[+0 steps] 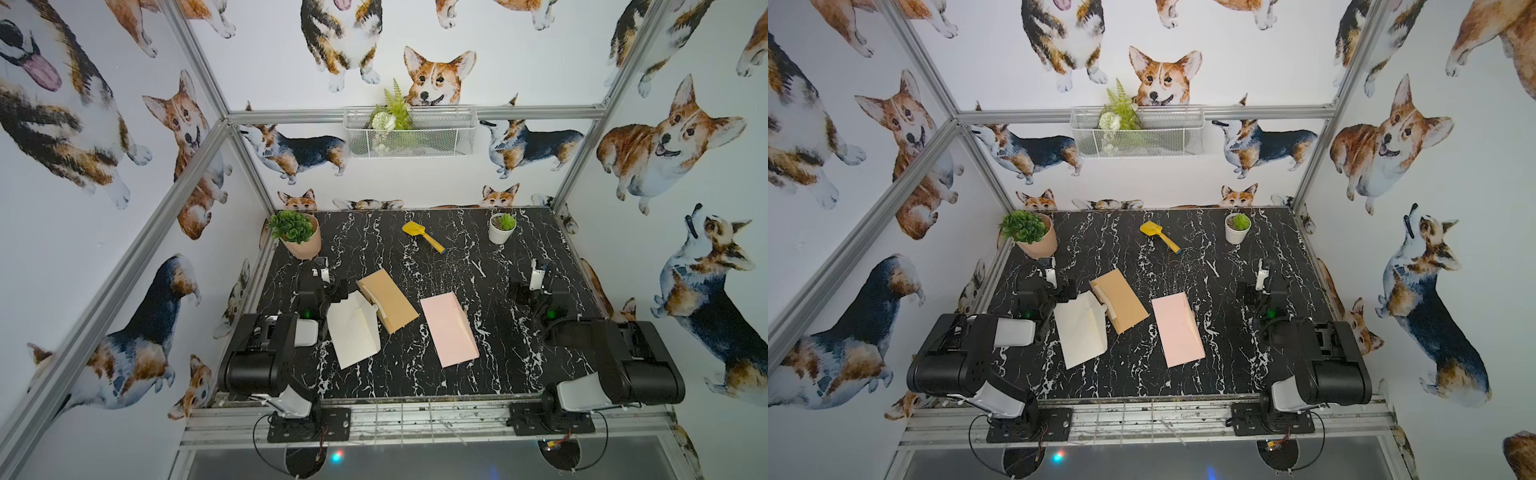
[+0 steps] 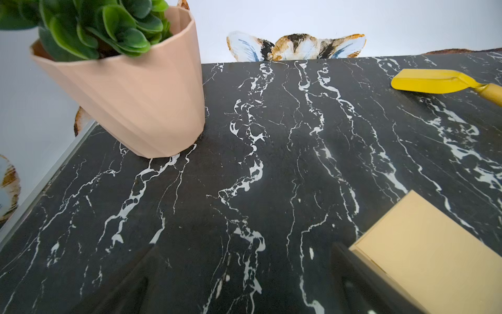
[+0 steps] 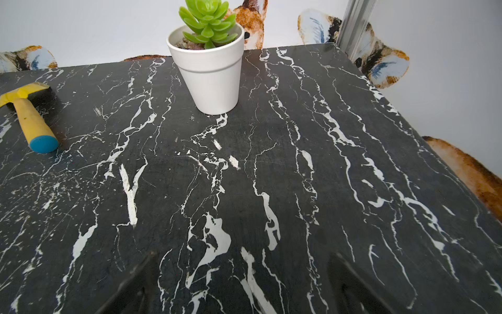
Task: Take the letter paper out of the envelope
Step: Pick up the envelope from the center of the board.
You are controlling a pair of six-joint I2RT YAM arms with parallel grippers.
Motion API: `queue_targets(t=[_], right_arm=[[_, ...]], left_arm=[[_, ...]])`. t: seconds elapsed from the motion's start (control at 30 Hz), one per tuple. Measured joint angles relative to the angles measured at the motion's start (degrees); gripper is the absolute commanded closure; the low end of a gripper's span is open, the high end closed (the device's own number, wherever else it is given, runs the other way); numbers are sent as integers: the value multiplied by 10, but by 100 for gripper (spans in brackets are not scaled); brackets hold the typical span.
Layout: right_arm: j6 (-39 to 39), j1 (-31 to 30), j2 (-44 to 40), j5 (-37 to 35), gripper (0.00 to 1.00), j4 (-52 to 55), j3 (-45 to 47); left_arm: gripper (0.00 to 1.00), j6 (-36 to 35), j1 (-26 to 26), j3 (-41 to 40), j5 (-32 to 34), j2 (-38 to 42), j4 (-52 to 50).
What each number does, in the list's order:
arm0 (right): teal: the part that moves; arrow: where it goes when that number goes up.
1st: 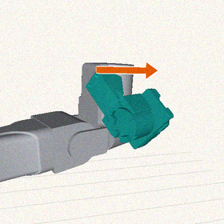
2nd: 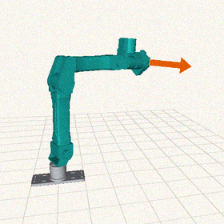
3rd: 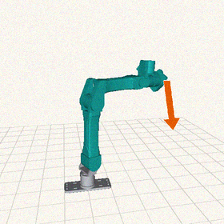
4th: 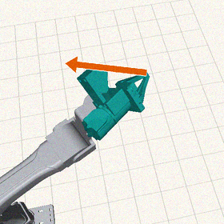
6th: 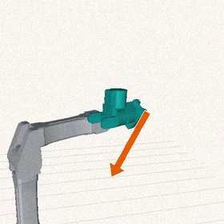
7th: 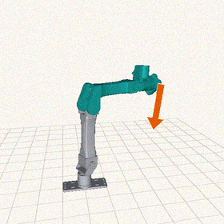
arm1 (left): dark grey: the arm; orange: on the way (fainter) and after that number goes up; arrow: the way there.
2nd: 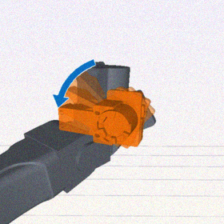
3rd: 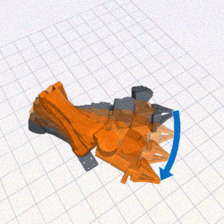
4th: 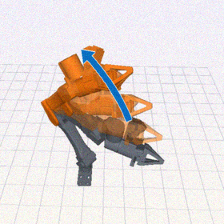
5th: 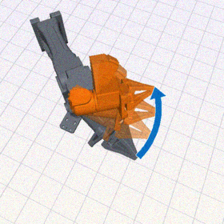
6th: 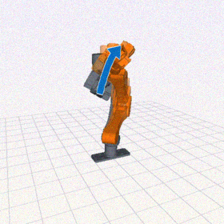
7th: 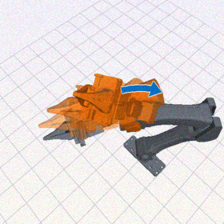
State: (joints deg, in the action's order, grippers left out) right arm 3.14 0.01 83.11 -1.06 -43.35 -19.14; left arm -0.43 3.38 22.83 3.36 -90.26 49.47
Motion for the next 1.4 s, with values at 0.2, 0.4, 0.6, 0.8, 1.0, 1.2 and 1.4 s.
queue_targets(t=[0.2, 0.4, 0.6, 0.8, 1.0, 1.2, 1.4], right_arm=[[0, 0, 0, 0, 0, 0, 0], [0, 0, 0, -2, 0, 0, 0], [0, 0, 0, -2, 0, 0, 0], [0, 0, 0, -2, 0, 0, 0], [0, 0, 0, -2, 0, 0, 0], [0, 0, 0, -2, 0, 0, 0], [-18, 0, -17, 64, 0, -62, 61]], left_arm=[[0, 0, 0, -4, -2, 1, 3], [0, 0, 0, -4, -3, 1, 8], [0, 0, -1, -4, -4, 1, 7], [0, 0, -1, -4, -4, 1, 8], [0, 0, 0, -4, -4, 1, 8], [0, -1, 0, -7, -2, 1, 12], [0, -21, 1, -40, -48, 6, 45]])
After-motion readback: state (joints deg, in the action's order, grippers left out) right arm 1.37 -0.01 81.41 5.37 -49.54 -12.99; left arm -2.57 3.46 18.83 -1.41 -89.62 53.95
